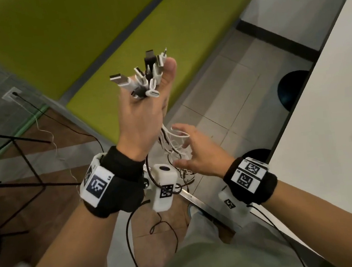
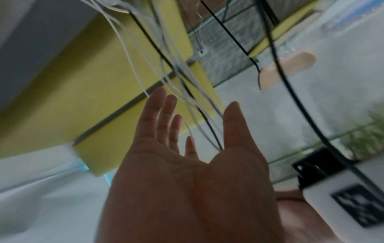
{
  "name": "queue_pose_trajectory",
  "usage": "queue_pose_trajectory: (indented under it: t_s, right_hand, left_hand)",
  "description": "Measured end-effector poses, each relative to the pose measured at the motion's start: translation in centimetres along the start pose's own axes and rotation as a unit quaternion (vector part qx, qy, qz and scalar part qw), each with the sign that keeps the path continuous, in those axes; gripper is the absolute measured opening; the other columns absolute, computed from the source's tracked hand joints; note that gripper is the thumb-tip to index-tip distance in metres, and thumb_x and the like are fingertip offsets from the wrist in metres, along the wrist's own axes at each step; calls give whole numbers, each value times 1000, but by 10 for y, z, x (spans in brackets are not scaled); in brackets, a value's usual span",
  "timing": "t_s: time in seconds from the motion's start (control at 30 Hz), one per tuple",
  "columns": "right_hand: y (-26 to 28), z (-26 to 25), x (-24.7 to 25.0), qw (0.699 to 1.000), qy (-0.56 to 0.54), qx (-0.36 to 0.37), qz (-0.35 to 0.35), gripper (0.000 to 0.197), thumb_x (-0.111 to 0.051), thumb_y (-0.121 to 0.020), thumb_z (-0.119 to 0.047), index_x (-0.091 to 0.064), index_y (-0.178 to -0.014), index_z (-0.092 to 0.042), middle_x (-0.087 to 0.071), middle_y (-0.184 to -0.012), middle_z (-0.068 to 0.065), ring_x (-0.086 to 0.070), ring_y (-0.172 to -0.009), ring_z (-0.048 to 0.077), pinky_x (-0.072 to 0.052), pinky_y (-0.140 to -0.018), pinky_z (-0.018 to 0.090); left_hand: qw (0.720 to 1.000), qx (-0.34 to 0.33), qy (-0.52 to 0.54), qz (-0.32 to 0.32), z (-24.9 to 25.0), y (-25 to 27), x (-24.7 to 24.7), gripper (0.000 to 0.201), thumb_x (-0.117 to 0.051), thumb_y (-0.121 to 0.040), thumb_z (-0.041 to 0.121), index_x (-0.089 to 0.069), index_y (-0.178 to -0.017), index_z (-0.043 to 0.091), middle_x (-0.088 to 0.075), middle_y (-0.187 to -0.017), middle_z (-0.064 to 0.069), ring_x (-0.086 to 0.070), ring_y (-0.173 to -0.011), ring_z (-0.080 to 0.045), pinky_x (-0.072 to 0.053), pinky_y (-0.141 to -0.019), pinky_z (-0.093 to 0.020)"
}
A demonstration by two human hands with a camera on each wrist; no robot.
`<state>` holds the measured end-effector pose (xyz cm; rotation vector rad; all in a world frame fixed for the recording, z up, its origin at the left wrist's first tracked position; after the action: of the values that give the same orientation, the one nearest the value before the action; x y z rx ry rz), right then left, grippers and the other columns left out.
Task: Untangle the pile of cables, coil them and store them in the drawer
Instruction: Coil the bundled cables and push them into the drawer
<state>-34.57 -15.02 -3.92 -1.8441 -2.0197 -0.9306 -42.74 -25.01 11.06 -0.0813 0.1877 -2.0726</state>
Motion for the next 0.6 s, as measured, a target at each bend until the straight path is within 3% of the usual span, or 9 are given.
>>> queue_pose_trajectory:
  t_s: [0.07, 0.13, 0.23, 0.27, 0.33, 0.4, 0.47, 0.57, 0.6]
  right_hand:
    - [4, -8, -8, 999, -32, -8, -21, 106, -81, -73, -40, -6, -149, -41, -33, -151, -3, -52, -120, 15, -51, -97, 39]
    - [10, -8, -20, 999, 3, -14, -52, 107, -79, -75, -38, -3, -150, -37, -41, -149, 4, -54, -120, 20, -50, -97, 40]
    - [17, -3, -31, 983, 140, -2, -119, 70, -74, -78, -40, -42, -137, -23, -66, -118, 7, -64, -102, 26, -55, -85, 43]
    - [21, -3, -35, 979, 137, 2, -148, 62, -74, -77, -42, -50, -131, -23, -67, -116, 4, -64, -102, 24, -54, -87, 42]
    - [29, -10, -40, 973, 58, 11, -221, 68, -76, -77, -41, -45, -136, -26, -60, -130, -3, -55, -112, 11, -46, -98, 32]
    - [34, -22, -45, 967, -18, 44, -249, 63, -75, -80, -38, -46, -135, -28, -57, -135, -7, -47, -109, 1, -37, -96, 21]
    - [33, -28, -50, 964, -38, 75, -251, 42, -71, -86, -32, -58, -124, -21, -65, -122, -4, -55, -101, 5, -41, -90, 21]
    - [32, -23, -44, 961, -67, 90, -252, 9, -65, -90, -22, -71, -95, -17, -71, -88, -2, -62, -78, 10, -52, -76, 30]
    - [31, -18, -37, 960, -99, 80, -250, 8, -64, -89, -18, -70, -86, -19, -70, -80, -1, -63, -72, 12, -54, -73, 34]
  left_hand:
    - [1000, -5, -3, 2, 1, -1, 0, 43, -51, -87, 53, -45, -52, 30, -32, -45, 6, -19, -39, -20, -23, -45, -25]
    - [1000, -13, -16, 6, 4, -1, 1, 46, -51, -85, 57, -38, -53, 27, -24, -46, -1, -18, -39, -21, -22, -47, -25]
    - [1000, -13, -14, 22, 5, -1, 2, 49, -51, -85, 57, -34, -55, 21, -20, -48, -6, -16, -41, -21, -21, -46, -26]
    - [999, -11, -14, 29, 4, 0, 3, 49, -51, -84, 56, -33, -56, 21, -19, -49, -7, -16, -41, -21, -20, -45, -26]
    - [999, -4, -5, 41, 3, 1, 3, 48, -52, -83, 55, -31, -56, 21, -18, -49, -7, -15, -41, -21, -19, -44, -26]
    - [999, 3, 3, 46, 1, 2, 2, 47, -52, -83, 55, -32, -56, 22, -18, -49, -5, -14, -42, -19, -18, -43, -26]
    - [999, 6, 10, 43, 0, 2, 2, 46, -52, -83, 55, -33, -54, 25, -18, -49, -2, -14, -42, -19, -18, -43, -26]
    - [999, 11, -9, 38, -1, 2, 7, 49, -54, -91, 53, -36, -52, 30, -21, -48, 3, -16, -42, -17, -18, -44, -26]
    - [999, 16, -17, 41, -2, 2, 10, 49, -54, -92, 50, -36, -52, 29, -20, -49, 1, -15, -42, -20, -17, -44, -28]
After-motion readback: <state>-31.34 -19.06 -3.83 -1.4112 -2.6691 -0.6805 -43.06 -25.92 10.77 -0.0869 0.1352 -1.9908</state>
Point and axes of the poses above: each hand's wrist, its own y-axis away from the middle knuckle, its own x-axis out of the back of the hand, z = x × y, the point moved 3 cm from there along -y, towards the middle knuckle
